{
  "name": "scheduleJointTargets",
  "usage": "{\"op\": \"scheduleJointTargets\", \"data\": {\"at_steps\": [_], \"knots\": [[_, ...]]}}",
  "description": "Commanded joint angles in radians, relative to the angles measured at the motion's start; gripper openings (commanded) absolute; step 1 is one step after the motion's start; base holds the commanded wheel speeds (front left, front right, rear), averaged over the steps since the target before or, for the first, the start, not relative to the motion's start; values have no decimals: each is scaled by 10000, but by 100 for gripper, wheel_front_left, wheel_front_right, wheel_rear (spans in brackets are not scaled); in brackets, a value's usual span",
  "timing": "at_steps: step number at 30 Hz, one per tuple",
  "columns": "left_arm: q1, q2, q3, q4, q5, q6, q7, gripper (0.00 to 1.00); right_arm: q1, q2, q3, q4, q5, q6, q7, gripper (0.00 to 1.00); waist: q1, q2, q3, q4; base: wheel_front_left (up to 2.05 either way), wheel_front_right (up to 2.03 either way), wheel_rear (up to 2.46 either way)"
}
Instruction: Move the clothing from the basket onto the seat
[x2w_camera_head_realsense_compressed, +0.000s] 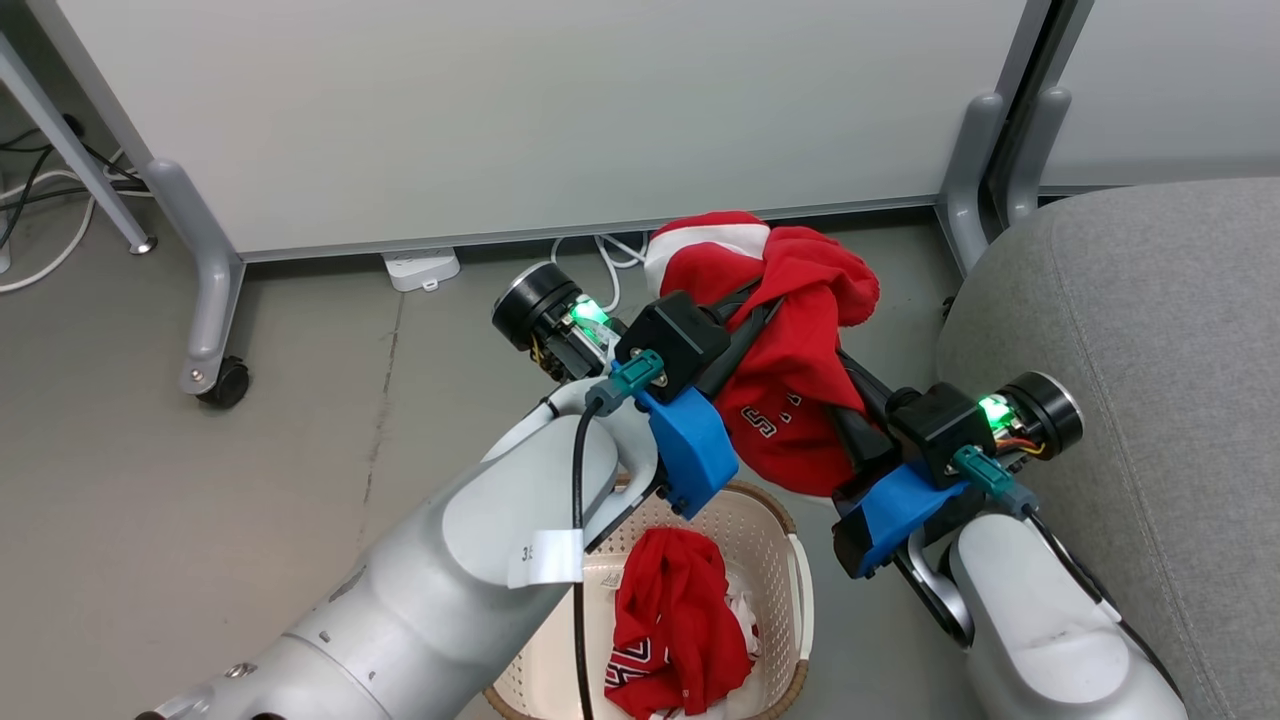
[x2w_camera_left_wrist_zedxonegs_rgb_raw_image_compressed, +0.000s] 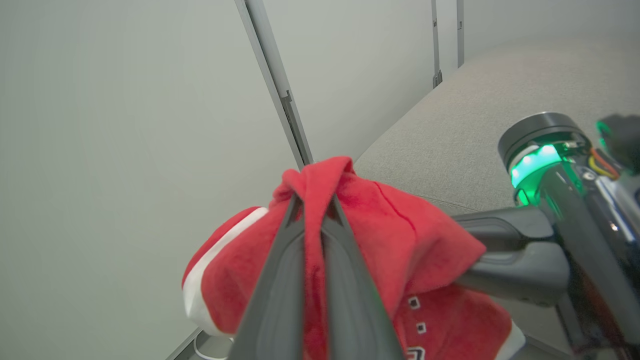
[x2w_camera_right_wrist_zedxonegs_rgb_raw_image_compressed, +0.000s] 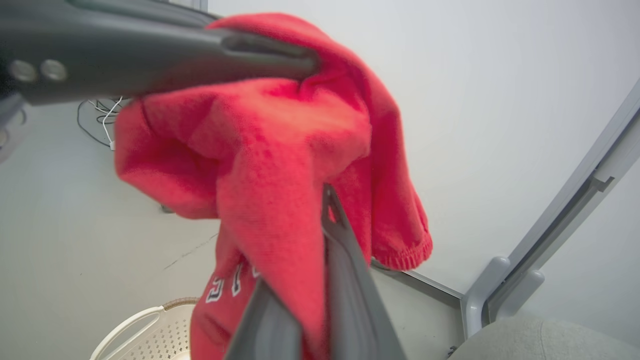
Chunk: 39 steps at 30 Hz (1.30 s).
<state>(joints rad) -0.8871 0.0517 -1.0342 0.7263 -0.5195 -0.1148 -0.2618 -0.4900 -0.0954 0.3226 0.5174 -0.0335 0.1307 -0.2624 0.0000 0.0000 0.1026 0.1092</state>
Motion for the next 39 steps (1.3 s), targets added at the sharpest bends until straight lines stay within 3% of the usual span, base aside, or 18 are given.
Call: {"op": "scheduleJointTargets", "data": {"at_steps": [1, 28, 29, 39], "knots": [[-169, -14, 16, 1, -31, -30, -48, 0, -195, 41, -16, 38, -56, 1, -38, 0, 0, 0, 7, -1, 0, 0, 0], [-196, -19, 71, -68, -121, 128, -48, 0, -92, -24, -76, -23, 73, 1, -38, 0, 0, 0, 81, 13, 0, 0, 0], [-198, -17, 85, -75, -100, 148, -49, 100, -93, -24, -80, -22, 74, 1, -38, 0, 0, 0, 88, 10, 0, 0, 0], [-126, -16, 194, -174, 99, 190, -48, 100, -7, -5, -148, -101, 155, 1, -38, 0, 0, 0, 156, -62, 0, 0, 0]]}}
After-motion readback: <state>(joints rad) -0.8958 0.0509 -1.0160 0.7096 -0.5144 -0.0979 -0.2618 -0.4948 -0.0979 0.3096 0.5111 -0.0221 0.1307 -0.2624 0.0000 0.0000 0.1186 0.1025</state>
